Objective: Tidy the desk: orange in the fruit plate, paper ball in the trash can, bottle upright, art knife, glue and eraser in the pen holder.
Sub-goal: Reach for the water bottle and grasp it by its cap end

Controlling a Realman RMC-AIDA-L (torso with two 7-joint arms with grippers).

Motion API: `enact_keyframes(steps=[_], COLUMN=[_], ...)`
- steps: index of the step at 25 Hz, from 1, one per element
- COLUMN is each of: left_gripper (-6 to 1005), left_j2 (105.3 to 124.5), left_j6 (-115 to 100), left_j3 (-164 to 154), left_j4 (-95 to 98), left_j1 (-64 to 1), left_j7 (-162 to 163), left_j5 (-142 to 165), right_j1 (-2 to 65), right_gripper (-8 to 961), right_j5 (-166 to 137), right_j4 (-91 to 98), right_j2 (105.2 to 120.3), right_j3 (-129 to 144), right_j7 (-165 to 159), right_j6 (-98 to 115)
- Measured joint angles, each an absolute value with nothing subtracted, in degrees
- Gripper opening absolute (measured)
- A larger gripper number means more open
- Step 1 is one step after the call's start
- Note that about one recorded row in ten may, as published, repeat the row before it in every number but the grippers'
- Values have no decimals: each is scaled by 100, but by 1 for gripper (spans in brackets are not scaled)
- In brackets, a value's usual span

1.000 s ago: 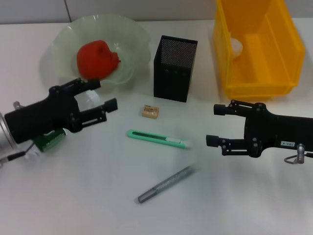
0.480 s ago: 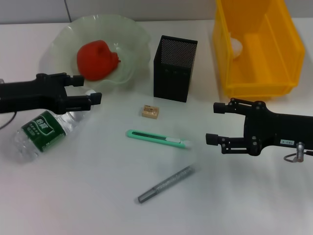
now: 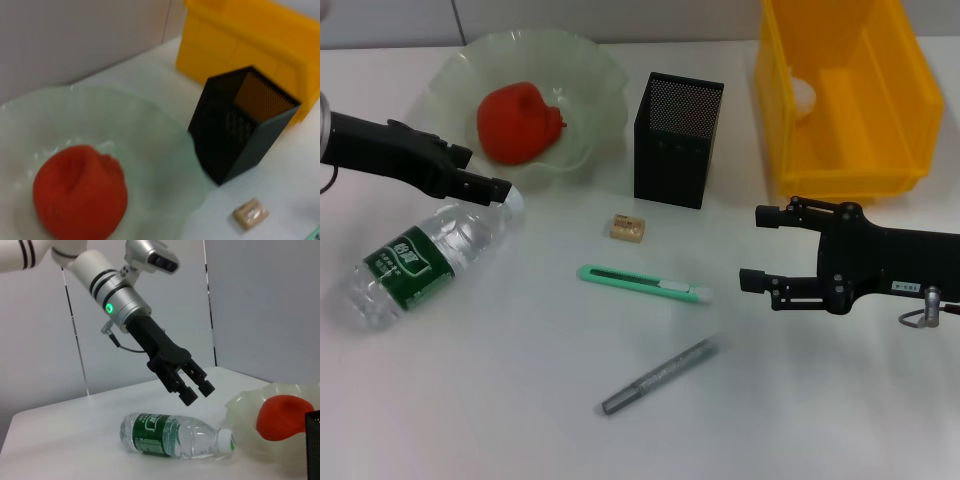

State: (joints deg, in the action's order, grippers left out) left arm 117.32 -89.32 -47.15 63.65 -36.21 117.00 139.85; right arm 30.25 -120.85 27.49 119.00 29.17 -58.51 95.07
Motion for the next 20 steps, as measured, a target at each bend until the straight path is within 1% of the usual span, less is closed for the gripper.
enact_keyframes(steps=[3,6,9,20], left_gripper=[792,791,790,785], left_j2=[11750,11820,11846,11841], left_j6=[-9036,-9049,-8995,-8311], left_j3=[-4769,-4850,-5069,-5296], left_j4=[6374,6341,6260,5347], left_j1=[-3950,-4228,-4376,-4736], left_j7=[12060,12307,12537,12788], left_j5=[14621,15194,15399,15705], right_j1=[3024,3023,3021,2971], right_gripper=[827,827,827,826], right_j5=[-12084,-12084,-12084,-12085], right_j4=[2752,2737,2723,2745], right_j2=[11900,11900,11900,11900], right_j3=[2917,2917,2917,2918], right_j7=[-5846,-5804,-5775,-5764], right_j6=[9495,9469,9463,9456])
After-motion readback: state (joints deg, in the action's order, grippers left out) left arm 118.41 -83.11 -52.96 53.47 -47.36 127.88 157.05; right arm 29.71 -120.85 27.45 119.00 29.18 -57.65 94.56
